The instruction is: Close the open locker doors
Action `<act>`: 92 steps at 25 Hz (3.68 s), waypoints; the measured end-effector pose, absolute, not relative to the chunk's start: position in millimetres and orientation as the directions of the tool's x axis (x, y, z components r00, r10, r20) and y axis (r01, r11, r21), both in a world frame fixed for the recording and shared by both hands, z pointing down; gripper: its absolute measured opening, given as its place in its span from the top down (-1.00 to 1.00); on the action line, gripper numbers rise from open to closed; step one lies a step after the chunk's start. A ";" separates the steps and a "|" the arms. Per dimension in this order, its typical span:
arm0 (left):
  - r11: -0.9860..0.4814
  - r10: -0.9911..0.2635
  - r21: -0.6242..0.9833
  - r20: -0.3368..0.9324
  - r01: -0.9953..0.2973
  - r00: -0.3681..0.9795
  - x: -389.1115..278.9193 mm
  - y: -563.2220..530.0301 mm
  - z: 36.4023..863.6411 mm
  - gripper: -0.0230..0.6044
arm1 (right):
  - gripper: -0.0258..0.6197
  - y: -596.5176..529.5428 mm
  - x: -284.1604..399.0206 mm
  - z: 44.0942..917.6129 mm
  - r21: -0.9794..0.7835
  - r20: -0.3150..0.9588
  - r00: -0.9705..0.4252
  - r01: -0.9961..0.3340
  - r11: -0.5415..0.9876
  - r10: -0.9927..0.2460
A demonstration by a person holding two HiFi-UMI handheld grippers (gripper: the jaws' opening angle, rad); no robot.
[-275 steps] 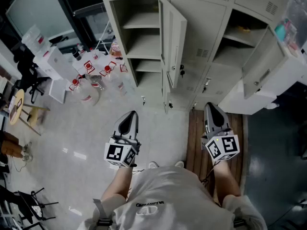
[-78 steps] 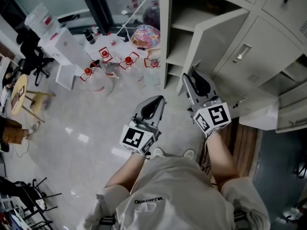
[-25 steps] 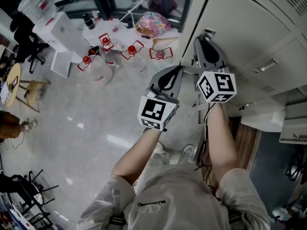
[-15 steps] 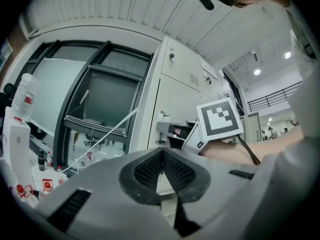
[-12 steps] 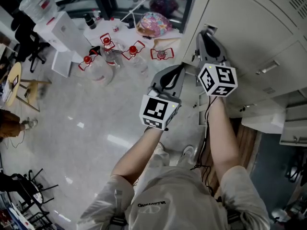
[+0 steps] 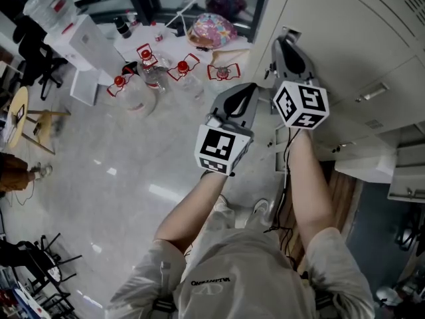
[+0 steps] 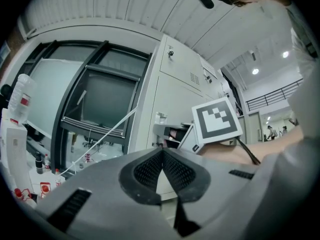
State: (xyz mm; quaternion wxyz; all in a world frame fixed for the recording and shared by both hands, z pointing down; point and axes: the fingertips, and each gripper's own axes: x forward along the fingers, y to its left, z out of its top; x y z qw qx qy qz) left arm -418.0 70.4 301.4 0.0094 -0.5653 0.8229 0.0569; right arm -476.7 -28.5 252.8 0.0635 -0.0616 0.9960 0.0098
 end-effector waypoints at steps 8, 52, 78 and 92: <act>0.356 -0.928 0.084 -0.082 -0.931 -0.362 -410.8 65.7 294.7 0.92 | 0.77 -18.5 -467.9 252.6 0.017 -0.117 -0.988 -0.101 0.995 -0.098; 0.322 -0.935 0.103 0.189 -0.941 -0.299 -107.8 -23.5 516.9 0.92 | 0.76 -149.1 -62.2 544.0 -0.074 0.117 -0.993 -0.001 0.997 0.007; 0.364 -0.920 0.111 0.200 -0.925 -0.338 -67.8 -31.0 669.7 0.92 | 0.68 -100.5 -67.8 686.6 -0.167 0.120 -0.973 0.173 0.971 0.195; 0.343 -0.931 0.108 0.175 -0.933 -0.321 -60.4 -40.8 674.8 0.92 | 0.44 -73.3 -102.7 700.6 -0.102 0.101 -0.883 0.450 0.887 0.459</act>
